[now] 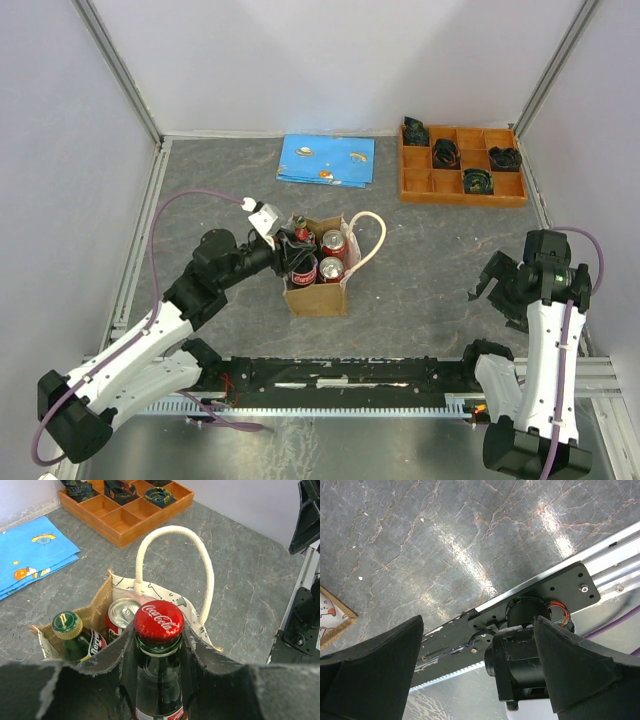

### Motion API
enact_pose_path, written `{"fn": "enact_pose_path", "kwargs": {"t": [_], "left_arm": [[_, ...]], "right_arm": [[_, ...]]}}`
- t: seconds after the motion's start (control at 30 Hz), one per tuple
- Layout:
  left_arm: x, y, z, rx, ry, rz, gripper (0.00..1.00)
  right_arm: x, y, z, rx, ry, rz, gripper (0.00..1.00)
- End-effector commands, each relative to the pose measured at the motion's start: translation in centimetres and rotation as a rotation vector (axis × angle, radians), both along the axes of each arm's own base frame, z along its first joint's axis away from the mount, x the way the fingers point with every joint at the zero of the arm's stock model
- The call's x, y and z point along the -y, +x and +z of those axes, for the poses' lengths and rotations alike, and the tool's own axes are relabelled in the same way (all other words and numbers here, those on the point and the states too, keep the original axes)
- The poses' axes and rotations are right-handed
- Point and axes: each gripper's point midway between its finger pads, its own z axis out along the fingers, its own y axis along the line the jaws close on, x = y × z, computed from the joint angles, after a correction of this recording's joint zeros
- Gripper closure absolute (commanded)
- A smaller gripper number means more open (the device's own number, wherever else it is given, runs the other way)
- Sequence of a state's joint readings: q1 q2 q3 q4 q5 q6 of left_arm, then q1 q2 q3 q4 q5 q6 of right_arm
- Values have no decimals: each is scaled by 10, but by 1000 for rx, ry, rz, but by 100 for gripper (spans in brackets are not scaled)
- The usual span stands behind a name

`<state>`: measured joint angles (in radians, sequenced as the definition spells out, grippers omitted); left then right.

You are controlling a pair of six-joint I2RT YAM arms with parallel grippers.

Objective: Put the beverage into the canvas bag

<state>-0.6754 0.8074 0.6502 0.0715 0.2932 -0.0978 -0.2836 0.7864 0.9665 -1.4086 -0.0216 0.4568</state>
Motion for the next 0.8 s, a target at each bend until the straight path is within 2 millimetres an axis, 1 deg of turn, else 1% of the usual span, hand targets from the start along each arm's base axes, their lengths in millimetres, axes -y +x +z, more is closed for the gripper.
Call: {"fn": "enact_pose_path", "kwargs": {"t": [0.0, 0.13, 0.23, 0.33, 0.5, 0.6, 0.77], "left_arm": [[3, -2, 36, 106, -134, -13, 97], [1, -1, 25, 130, -142, -1, 97], [0, -5, 16, 143, -140, -10, 97], [0, -10, 1, 149, -126, -26, 97], [0, -19, -16, 177, -97, -58, 97], [1, -27, -30, 188, -70, -98, 97], [1, -36, -43, 206, -29, -138, 97]], "right_arm": [[4, 3, 8, 20, -19, -16, 1], [4, 3, 7, 6, -15, -14, 1], [3, 3, 8, 2, -11, -16, 1], [4, 3, 9, -4, -10, -18, 1], [5, 7, 10, -10, -8, -19, 1], [5, 8, 10, -12, -7, -21, 1], [5, 9, 9, -13, -5, -24, 1]]}}
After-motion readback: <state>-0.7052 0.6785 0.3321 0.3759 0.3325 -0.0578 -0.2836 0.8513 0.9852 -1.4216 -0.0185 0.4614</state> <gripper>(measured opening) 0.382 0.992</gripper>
